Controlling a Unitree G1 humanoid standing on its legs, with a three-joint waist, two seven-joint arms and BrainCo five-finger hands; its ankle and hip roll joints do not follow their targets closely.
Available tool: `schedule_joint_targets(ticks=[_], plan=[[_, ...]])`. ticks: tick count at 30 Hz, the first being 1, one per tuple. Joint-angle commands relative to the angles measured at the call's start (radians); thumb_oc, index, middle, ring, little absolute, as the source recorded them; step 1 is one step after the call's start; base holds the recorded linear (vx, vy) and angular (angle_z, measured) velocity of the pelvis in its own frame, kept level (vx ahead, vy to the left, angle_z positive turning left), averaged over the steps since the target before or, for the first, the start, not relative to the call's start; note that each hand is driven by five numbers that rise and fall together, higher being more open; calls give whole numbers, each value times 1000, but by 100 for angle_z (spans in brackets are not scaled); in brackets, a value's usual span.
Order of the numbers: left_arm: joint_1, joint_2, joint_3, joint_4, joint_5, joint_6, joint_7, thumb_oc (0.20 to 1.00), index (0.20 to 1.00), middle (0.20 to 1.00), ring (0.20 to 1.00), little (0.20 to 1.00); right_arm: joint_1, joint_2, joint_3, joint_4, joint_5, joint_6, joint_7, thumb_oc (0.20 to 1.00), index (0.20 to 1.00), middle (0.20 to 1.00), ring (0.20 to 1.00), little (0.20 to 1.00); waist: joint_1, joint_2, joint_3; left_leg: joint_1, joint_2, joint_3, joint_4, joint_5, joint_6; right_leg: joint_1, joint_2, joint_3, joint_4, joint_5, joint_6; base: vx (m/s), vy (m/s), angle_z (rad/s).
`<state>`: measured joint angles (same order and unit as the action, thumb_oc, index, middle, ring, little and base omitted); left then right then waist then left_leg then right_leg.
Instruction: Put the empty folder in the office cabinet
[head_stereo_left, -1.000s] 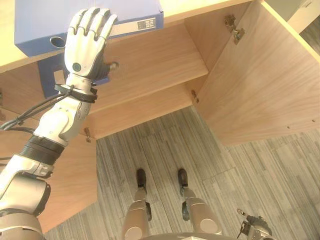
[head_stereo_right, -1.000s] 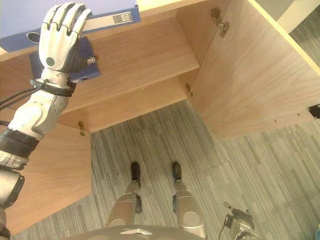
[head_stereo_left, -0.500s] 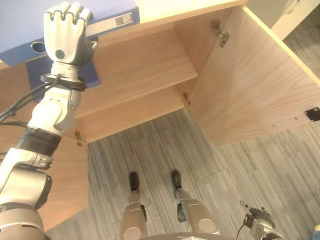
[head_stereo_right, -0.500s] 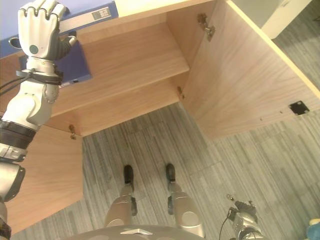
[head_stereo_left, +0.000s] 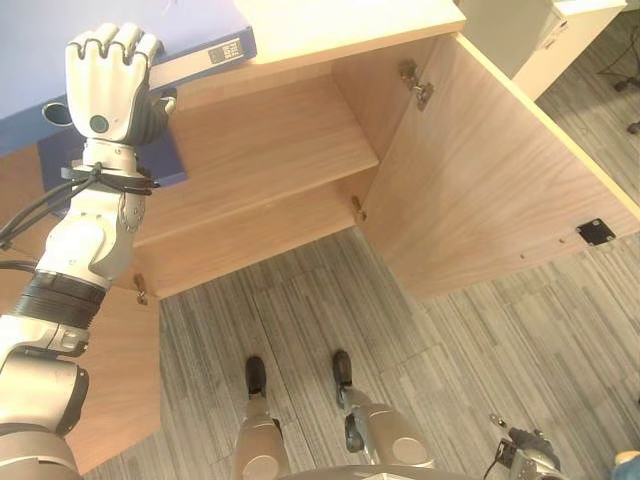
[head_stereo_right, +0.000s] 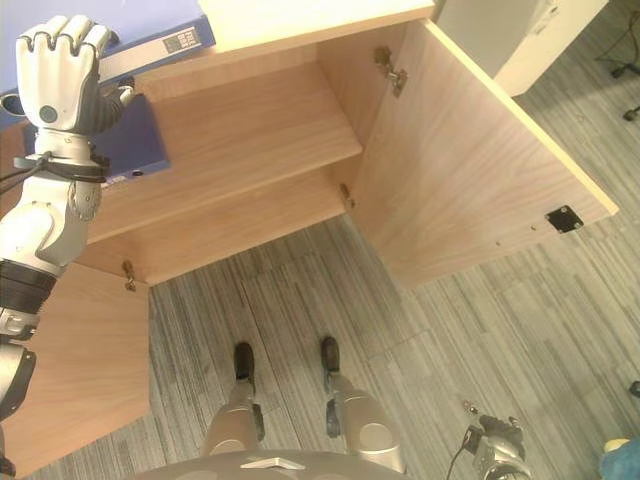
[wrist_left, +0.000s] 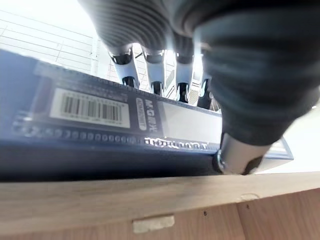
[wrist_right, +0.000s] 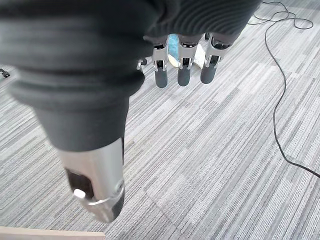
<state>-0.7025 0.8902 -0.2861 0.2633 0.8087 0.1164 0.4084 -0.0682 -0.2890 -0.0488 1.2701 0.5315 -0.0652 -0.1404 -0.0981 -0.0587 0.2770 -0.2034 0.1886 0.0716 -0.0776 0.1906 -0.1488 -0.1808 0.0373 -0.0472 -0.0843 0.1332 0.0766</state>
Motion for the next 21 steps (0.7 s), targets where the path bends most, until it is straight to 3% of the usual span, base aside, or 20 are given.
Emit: schedule_joint_targets(ticks=[1,17,21], plan=[[72,5,59,45,-68,3,-21,200,200,200,200,200,45,-38,10,32,1,-2,-14,1000,1000,1000,1000,1000,6,12,-70,-63,71,-47,-10,-46,-54,24,-29,-52,-3,-162,51,2,4,5],[152,-21,97,-8,-70,-20,-12,200,200,200,200,200,59,-40,-7,53,-19,4,-25,1000,1000,1000,1000,1000,5,16,-90,-65,55,-54,-10,-58,-56,37,-40,-62,-3,-164,53,6,13,4],[140,-11,115,-47,-112,-59,36,200,200,200,200,200,57,-41,-8,52,-12,-2,-23,1000,1000,1000,1000,1000,7,18,-100,-56,48,-53,-10,-63,-54,47,-46,-62,-3,-166,53,0,0,0]])
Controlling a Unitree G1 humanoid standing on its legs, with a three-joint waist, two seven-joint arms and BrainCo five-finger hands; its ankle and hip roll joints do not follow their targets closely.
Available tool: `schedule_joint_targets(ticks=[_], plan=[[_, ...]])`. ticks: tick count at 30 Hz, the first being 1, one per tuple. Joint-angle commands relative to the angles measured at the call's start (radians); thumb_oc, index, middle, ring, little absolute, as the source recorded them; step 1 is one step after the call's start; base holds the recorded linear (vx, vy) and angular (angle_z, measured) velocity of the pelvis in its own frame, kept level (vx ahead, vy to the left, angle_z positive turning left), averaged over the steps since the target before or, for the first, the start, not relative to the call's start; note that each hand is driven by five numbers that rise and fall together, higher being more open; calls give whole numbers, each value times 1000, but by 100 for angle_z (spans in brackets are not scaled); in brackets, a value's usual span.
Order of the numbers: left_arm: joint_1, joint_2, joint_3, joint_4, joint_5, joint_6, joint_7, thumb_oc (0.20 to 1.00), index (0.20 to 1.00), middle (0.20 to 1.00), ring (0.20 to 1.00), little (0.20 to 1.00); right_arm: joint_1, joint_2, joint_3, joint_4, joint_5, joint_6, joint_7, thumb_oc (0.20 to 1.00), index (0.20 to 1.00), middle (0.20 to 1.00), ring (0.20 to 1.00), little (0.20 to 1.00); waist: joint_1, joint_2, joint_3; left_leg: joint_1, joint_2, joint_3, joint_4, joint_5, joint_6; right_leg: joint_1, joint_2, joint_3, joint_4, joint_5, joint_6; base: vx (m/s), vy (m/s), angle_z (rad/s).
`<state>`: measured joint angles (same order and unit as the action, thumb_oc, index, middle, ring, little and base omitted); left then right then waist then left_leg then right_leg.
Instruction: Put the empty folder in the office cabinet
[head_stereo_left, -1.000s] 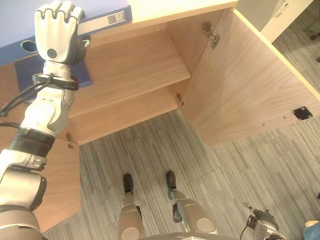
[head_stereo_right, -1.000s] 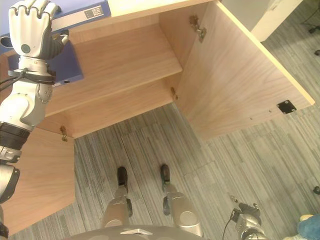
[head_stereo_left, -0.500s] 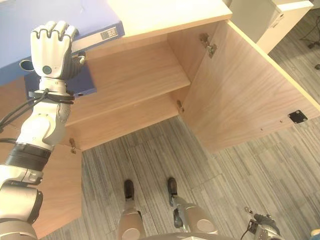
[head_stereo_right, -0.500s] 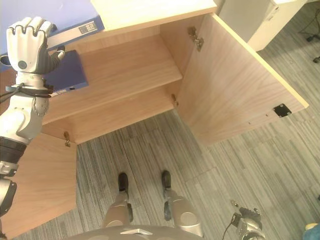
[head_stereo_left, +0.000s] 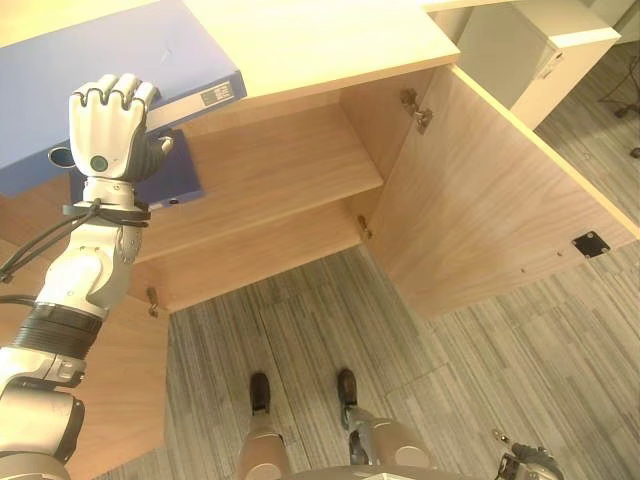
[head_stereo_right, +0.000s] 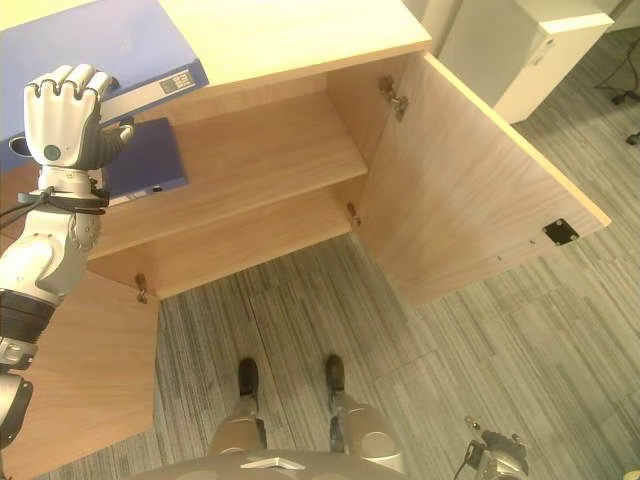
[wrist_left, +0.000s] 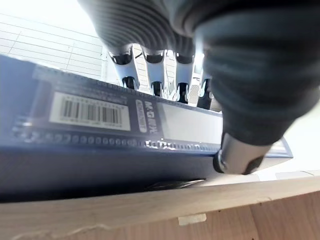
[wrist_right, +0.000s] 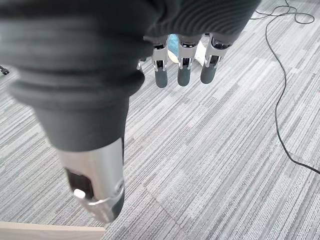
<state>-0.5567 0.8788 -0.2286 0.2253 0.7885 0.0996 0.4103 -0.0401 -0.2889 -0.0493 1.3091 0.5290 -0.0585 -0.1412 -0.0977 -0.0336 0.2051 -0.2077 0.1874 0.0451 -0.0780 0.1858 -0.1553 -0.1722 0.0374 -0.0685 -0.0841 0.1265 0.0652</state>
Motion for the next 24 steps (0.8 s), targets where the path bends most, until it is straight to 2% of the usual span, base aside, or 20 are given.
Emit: schedule_joint_targets(ticks=[1,15,24], plan=[[-10,4,61,-21,-103,-53,45,200,200,200,200,200,27,-41,-8,12,-5,-11,-22,1000,1000,1000,1000,1000,7,-5,-31,-48,46,-26,-9,-59,-48,41,-48,-41,-3,-161,65,0,0,0],[41,51,160,-121,-189,-131,130,200,200,200,200,200,33,-19,-14,11,6,-11,-6,1000,1000,1000,1000,1000,13,22,-82,37,8,-5,-9,-94,-32,122,-86,-42,-2,-179,71,29,21,2],[81,-1,222,-205,-283,-189,164,200,200,200,200,200,38,-2,-14,34,-4,-7,-8,1000,1000,1000,1000,1000,14,35,-111,73,-22,-2,-9,-113,-16,156,-110,-45,-1,-182,78,29,26,3]])
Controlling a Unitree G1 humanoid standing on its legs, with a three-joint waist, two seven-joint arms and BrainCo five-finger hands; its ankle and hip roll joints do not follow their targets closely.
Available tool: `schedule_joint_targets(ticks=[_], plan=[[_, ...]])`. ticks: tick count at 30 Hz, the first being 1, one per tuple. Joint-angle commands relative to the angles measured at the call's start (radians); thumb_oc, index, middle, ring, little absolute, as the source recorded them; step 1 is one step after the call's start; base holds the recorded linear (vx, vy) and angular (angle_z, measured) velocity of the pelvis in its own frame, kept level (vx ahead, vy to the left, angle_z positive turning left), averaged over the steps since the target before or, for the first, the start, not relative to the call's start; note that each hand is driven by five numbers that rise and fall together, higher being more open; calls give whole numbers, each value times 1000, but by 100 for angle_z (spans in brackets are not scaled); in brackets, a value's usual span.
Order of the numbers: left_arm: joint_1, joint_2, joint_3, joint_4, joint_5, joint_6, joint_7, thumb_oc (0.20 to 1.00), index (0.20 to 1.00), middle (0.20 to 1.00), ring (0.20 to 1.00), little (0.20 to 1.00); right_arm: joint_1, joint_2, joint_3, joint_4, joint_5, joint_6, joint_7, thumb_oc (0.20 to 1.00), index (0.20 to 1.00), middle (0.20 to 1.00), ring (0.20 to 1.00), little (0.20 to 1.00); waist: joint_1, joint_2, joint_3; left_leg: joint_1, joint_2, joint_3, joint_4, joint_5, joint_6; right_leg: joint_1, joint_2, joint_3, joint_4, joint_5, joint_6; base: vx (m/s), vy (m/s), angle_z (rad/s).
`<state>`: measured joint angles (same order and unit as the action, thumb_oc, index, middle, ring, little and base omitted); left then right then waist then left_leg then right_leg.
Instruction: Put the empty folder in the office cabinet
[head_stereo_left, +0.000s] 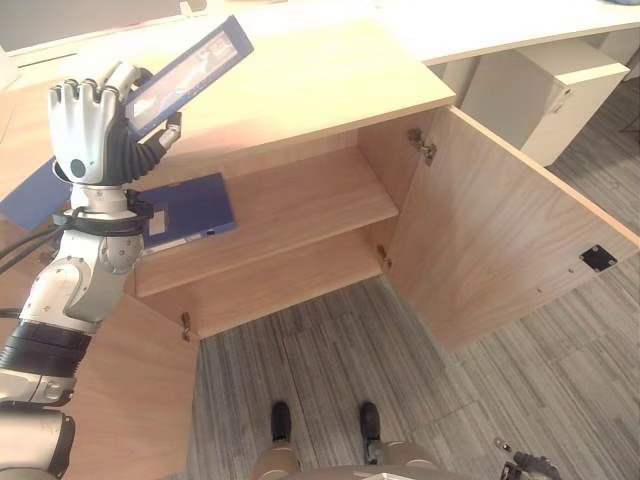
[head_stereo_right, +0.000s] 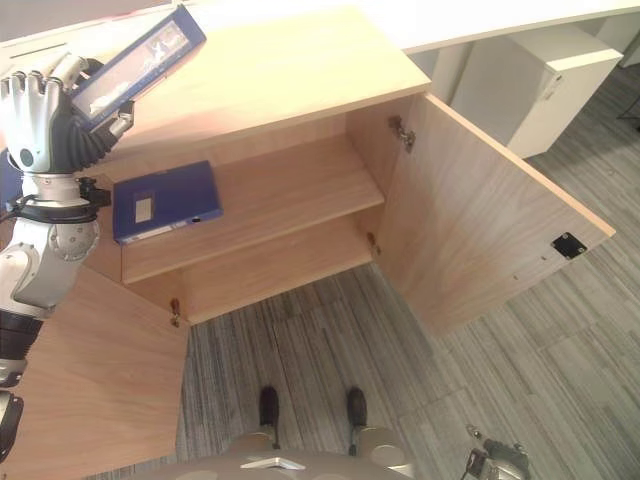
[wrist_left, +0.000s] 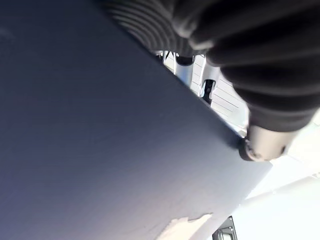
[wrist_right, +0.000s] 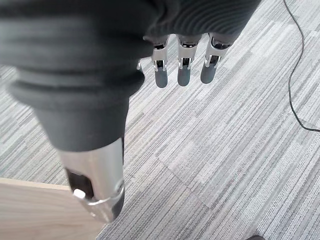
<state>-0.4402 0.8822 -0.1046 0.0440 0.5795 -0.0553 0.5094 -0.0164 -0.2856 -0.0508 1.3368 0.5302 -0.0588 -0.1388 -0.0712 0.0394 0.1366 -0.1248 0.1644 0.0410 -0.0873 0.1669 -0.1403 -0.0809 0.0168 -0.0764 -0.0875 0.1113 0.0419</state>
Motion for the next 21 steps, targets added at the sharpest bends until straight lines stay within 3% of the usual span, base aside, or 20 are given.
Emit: schedule_joint_targets(ticks=[1,14,21], plan=[[-34,-18,102,-35,-89,-43,70,200,200,200,200,200,13,0,-11,2,-4,-8,-11,1000,1000,1000,1000,1000,-12,-37,-47,-7,-1,1,0,-96,-30,67,-92,-38,3,-167,101,16,14,5],[-7,-51,148,-99,-161,-86,106,200,200,200,200,200,-1,32,10,-61,27,-34,-9,1000,1000,1000,1000,1000,-6,-32,-79,22,-26,-1,0,-111,-16,95,-116,-44,3,-166,109,19,16,4],[10,-158,158,-154,-347,-144,79,200,200,200,200,200,-27,40,21,-79,12,-33,-21,1000,1000,1000,1000,1000,2,-39,-90,37,-34,-4,0,-118,-11,112,-122,-48,5,-168,110,1,1,0]])
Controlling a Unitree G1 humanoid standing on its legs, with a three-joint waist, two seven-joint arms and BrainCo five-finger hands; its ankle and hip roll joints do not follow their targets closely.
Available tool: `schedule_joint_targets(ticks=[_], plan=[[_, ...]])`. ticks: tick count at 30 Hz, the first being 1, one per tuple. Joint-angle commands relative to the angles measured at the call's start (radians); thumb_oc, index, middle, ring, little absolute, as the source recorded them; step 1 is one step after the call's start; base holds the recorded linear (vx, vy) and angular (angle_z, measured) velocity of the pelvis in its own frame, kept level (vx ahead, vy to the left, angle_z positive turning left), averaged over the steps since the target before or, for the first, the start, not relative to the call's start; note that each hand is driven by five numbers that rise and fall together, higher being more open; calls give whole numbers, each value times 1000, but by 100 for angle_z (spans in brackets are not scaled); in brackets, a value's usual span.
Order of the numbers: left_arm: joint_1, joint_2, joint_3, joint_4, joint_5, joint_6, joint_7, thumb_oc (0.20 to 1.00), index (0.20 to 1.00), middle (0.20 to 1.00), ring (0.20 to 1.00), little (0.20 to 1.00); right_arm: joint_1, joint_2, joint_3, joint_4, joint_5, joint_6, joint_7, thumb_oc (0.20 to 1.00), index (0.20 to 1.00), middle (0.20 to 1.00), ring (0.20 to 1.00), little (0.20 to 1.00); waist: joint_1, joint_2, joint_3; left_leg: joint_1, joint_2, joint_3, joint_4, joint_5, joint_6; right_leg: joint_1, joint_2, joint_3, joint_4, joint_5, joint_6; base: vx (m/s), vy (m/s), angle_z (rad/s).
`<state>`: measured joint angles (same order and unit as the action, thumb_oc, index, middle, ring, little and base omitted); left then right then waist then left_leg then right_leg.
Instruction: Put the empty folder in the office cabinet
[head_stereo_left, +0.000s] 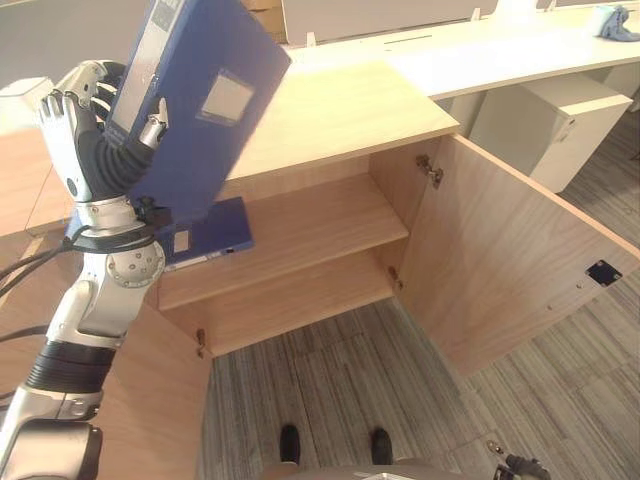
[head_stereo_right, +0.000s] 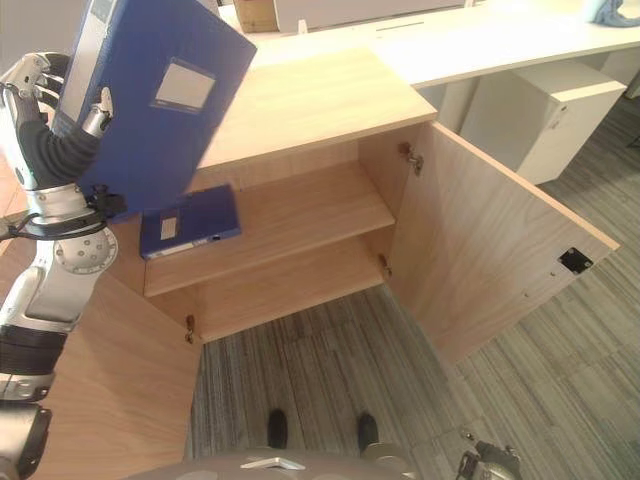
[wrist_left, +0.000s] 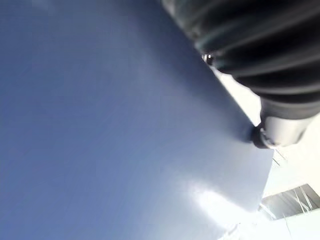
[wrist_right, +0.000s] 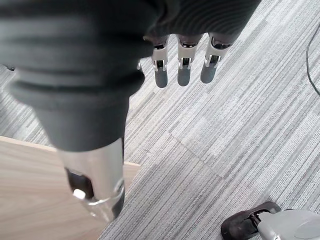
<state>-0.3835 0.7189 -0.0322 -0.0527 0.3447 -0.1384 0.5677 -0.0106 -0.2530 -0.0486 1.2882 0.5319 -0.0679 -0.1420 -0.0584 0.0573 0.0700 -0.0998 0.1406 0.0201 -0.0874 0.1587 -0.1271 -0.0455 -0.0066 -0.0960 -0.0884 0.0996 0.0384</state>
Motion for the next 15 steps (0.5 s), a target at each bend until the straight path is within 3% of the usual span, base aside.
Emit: schedule_joint_targets(ticks=[1,6,7,15], plan=[[-49,-21,84,-72,-157,-76,22,200,200,200,200,200,-44,10,29,-48,7,-25,-17,1000,1000,1000,1000,1000,-8,-59,-25,14,-12,17,0,-111,-23,79,-100,-28,7,-156,113,0,0,0],[-46,-111,73,-109,-366,-144,-24,200,200,200,200,200,-100,10,75,-141,-3,-30,-19,1000,1000,1000,1000,1000,6,-58,-35,34,-19,16,0,-116,-16,97,-104,-31,15,-164,110,0,0,0],[-31,-150,70,-125,-474,-168,-55,200,200,200,200,200,-126,12,89,-165,-4,-29,-19,1000,1000,1000,1000,1000,15,-57,-41,41,-20,14,0,-116,-13,102,-105,-35,21,-168,109,-19,-1,6],[76,-259,58,-144,-757,-192,-183,200,200,200,200,200,-188,19,178,-285,39,-11,45,1000,1000,1000,1000,1000,43,-56,-60,80,-34,5,0,-124,-1,140,-115,-40,30,-179,104,-1,6,6]])
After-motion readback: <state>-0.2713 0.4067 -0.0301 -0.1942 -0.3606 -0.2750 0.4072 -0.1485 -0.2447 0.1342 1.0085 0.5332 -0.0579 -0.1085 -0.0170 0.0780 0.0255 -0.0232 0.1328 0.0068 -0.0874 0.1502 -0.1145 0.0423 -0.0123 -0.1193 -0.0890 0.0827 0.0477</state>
